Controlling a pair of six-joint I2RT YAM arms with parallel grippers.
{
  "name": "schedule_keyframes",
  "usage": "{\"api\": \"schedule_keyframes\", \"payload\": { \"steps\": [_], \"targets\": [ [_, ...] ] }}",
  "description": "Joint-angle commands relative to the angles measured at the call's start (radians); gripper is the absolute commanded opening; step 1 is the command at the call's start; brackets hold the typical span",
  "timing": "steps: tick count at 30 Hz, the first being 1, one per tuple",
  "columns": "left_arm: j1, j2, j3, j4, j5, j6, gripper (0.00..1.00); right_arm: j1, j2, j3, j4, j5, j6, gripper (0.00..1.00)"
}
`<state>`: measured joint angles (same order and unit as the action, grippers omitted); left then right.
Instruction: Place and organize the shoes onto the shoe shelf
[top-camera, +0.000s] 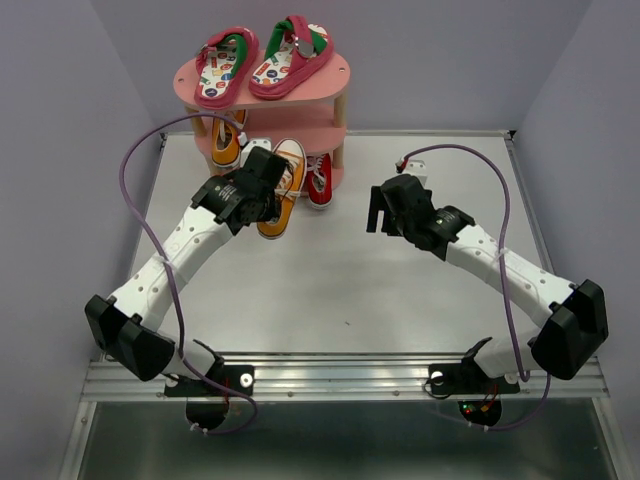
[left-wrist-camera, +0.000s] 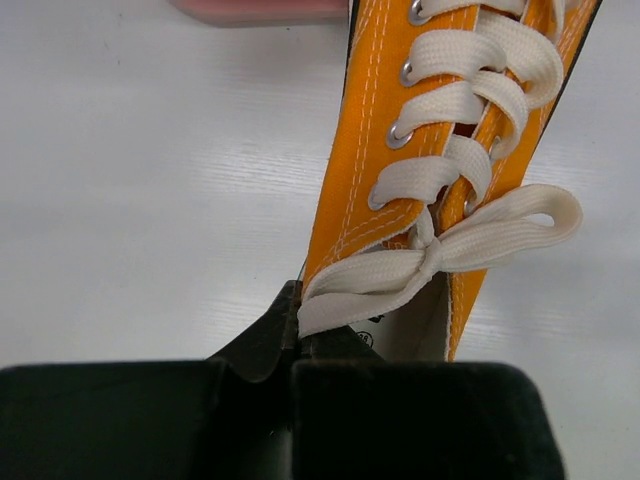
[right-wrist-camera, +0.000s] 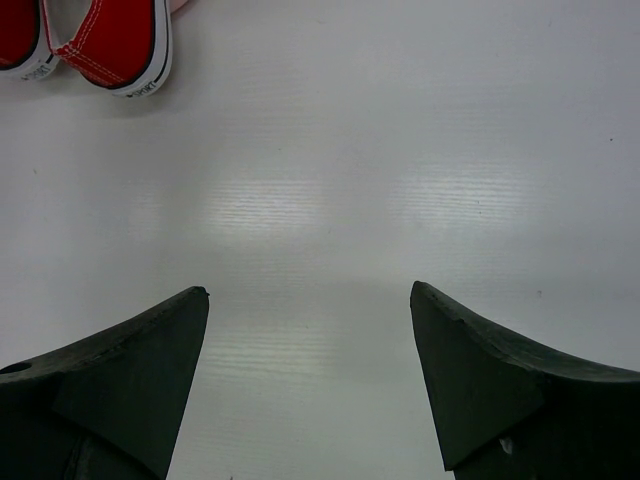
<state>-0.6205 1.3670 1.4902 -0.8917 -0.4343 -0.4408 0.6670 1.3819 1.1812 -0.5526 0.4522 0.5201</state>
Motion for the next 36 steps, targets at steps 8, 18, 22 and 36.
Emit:
{"api": "schedule_keyframes", "payload": {
  "steps": [8, 18, 22, 36],
  "targets": [
    [0.125, 0.075, 0.180, 0.229, -0.001, 0.097, 0.00, 0.000, -0.044, 0.012, -0.004, 0.026, -0.006, 0.88],
    [0.199, 0.176, 0.271, 0.289, 0.051, 0.137, 0.00, 0.000, -0.046, 0.018, -0.015, 0.022, 0.003, 0.87],
    [0.228, 0.199, 0.282, 0.327, 0.071, 0.143, 0.00, 0.000, -0.052, 0.015, -0.023, 0.025, 0.006, 0.88],
    [0.260, 0.244, 0.275, 0.413, 0.043, 0.137, 0.00, 0.000, -0.052, 0.009, -0.027, 0.022, 0.011, 0.88]
  ]
}}
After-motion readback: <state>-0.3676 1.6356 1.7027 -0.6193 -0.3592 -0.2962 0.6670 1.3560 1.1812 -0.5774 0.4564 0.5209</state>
